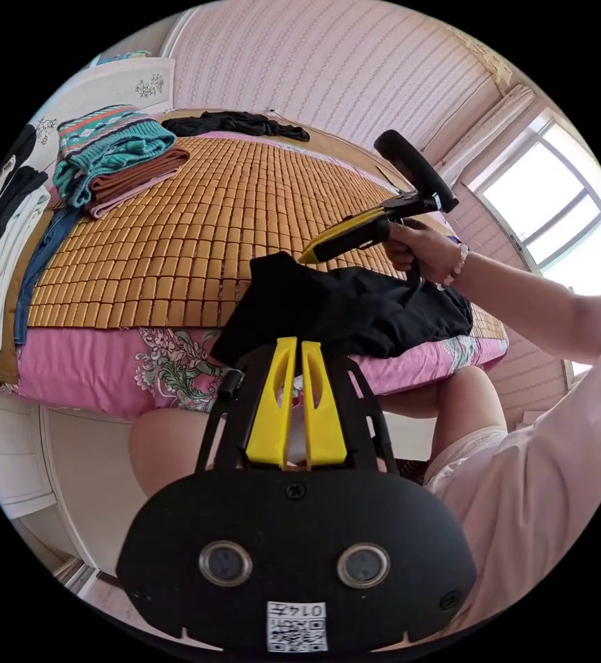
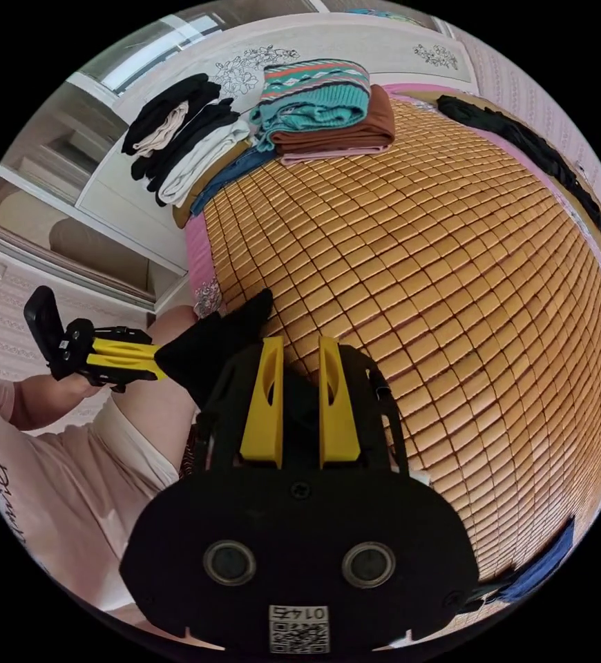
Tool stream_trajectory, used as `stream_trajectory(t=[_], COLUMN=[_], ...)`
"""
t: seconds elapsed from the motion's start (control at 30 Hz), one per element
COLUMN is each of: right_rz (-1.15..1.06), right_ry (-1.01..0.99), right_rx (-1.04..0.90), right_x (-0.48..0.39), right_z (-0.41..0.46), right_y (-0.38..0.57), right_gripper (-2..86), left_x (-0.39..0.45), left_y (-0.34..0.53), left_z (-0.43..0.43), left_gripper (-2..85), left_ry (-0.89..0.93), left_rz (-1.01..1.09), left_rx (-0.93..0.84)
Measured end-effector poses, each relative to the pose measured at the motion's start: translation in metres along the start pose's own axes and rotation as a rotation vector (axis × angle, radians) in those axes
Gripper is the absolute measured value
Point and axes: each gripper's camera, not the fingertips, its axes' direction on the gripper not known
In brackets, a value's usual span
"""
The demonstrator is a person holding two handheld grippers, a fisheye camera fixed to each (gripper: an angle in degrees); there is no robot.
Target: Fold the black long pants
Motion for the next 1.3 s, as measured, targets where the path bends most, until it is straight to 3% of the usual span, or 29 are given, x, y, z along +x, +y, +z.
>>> stream_trajectory(t=[0.17, 0.5, 0.57, 0.63, 0.67, 0.8, 0.93, 1.17, 1.3], right_rz=[-0.008, 0.121, 0.098, 0.071, 0.077, 0.185, 0.081, -0.053, -0.041], right_ry=[0.134, -0.139, -0.112, -0.085, -0.085, -0.157, -0.178, 0.007, 0.087], right_rx=[-0.082, 0.178, 0.076, -0.145, -0.136, 0.144, 0.357, 0.444, 0.501], right_x=[-0.017, -0.027, -0.034, -0.034, -0.032, -0.021, -0.061, -0.153, -0.19], right_z=[0.028, -0.011, 0.007, 0.037, 0.034, -0.043, -0.141, -0.237, -0.277], right_y=[-0.015, -0.003, -0.008, -0.01, -0.007, 0.035, 0.094, 0.171, 0.213], right_gripper=[13.3, 12.3, 12.0, 7.9, 6.6, 2.6, 1.9, 1.7, 1.7], left_x=[0.006, -0.009, -0.008, -0.005, -0.005, -0.005, -0.011, 0.017, 0.058], left_y=[0.009, 0.038, 0.04, 0.042, 0.043, 0.054, 0.056, 0.044, 0.071], left_z=[-0.013, -0.049, -0.057, -0.067, -0.07, -0.098, -0.128, -0.161, -0.204], left_gripper=[-1.0, -1.0, -1.0, -1.0, -1.0, -0.9, -0.4, 7.3, 11.9], left_ry=[-0.036, -0.01, -0.014, -0.011, -0.011, -0.029, 0.079, 0.119, 0.111], left_rz=[0.035, -0.069, -0.064, -0.052, -0.049, -0.056, -0.115, -0.065, 0.116], left_rx=[-0.014, 0.008, 0.019, 0.017, 0.015, 0.049, 0.186, 0.373, 0.513])
